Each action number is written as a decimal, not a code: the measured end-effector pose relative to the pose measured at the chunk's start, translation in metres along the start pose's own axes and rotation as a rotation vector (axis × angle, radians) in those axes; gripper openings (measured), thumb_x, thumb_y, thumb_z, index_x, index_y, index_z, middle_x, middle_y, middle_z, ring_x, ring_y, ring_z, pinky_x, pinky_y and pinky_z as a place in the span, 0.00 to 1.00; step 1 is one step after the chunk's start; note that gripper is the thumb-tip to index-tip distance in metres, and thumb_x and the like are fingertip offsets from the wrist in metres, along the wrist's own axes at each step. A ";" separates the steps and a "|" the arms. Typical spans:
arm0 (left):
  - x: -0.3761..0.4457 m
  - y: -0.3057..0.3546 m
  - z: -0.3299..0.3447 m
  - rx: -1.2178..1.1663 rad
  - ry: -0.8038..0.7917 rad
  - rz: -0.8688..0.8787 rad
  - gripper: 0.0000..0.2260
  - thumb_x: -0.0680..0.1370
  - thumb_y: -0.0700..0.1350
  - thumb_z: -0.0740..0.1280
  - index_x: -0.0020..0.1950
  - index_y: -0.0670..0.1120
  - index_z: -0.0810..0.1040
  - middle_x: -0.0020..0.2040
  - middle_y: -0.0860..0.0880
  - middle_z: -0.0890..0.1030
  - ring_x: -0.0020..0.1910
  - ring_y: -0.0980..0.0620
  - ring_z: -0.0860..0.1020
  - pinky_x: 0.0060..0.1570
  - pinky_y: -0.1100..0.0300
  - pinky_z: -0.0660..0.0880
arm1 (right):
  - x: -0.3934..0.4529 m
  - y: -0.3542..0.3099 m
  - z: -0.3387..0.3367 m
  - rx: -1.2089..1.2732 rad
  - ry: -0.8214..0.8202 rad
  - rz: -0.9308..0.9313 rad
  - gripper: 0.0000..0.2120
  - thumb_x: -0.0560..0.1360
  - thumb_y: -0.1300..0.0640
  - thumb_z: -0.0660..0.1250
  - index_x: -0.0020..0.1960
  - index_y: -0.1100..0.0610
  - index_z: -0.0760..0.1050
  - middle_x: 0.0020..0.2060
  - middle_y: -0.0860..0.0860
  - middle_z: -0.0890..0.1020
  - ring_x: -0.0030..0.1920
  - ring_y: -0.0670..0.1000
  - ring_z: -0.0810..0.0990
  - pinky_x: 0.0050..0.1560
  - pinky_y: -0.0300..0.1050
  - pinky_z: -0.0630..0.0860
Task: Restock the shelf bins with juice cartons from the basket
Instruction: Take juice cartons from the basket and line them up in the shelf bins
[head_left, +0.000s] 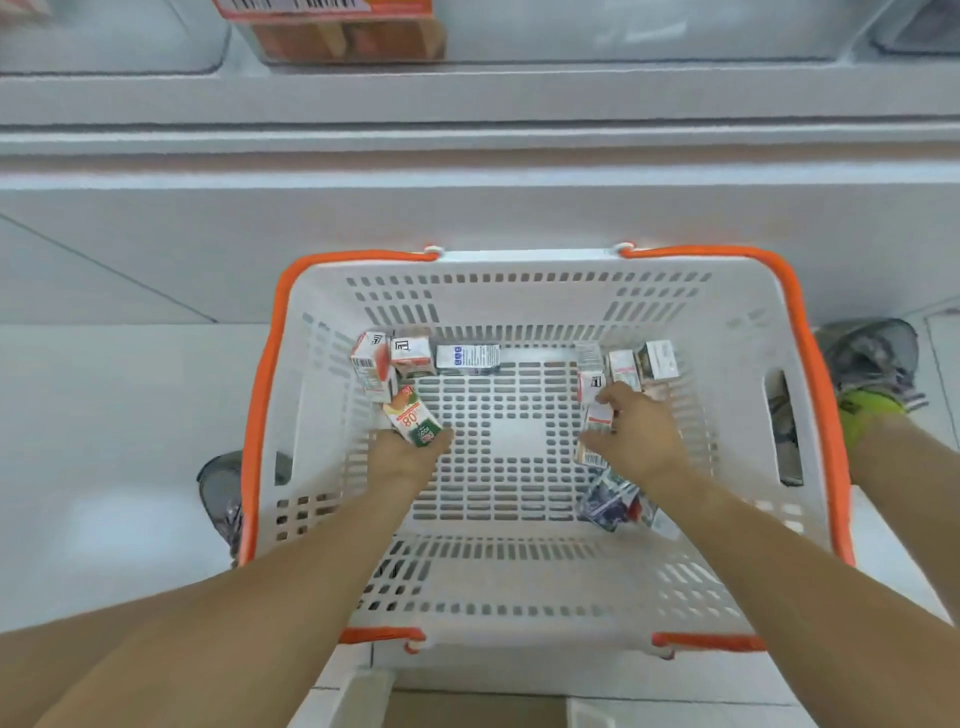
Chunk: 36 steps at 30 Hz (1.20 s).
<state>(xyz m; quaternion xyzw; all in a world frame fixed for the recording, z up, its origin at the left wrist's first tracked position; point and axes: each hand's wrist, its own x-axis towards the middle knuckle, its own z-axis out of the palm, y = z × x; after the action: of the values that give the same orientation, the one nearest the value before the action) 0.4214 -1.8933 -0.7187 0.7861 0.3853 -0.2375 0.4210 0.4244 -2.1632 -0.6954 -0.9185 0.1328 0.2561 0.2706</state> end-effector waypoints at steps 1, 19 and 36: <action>0.003 0.002 0.005 -0.054 0.015 -0.010 0.18 0.70 0.48 0.78 0.53 0.38 0.80 0.46 0.45 0.83 0.44 0.48 0.80 0.44 0.59 0.73 | 0.001 -0.001 0.003 0.011 0.032 0.020 0.25 0.71 0.51 0.75 0.64 0.56 0.71 0.53 0.56 0.80 0.44 0.51 0.76 0.45 0.41 0.71; -0.026 0.023 -0.030 0.186 -0.611 -0.043 0.29 0.65 0.35 0.79 0.62 0.39 0.71 0.60 0.41 0.78 0.53 0.47 0.81 0.41 0.59 0.82 | -0.017 -0.031 -0.044 0.379 -0.386 0.349 0.21 0.66 0.64 0.78 0.56 0.62 0.76 0.36 0.52 0.79 0.33 0.47 0.78 0.36 0.40 0.76; -0.188 0.202 -0.227 0.124 -0.762 0.517 0.20 0.73 0.37 0.69 0.64 0.39 0.72 0.52 0.35 0.83 0.46 0.38 0.84 0.46 0.45 0.82 | -0.130 -0.182 -0.223 1.099 -0.583 -0.210 0.21 0.61 0.65 0.64 0.53 0.66 0.80 0.47 0.63 0.81 0.45 0.61 0.81 0.57 0.60 0.79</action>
<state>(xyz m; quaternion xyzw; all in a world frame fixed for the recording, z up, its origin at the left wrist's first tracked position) 0.4846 -1.8481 -0.3697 0.7367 -0.0206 -0.4194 0.5300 0.4750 -2.1269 -0.3856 -0.5460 0.0747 0.3625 0.7516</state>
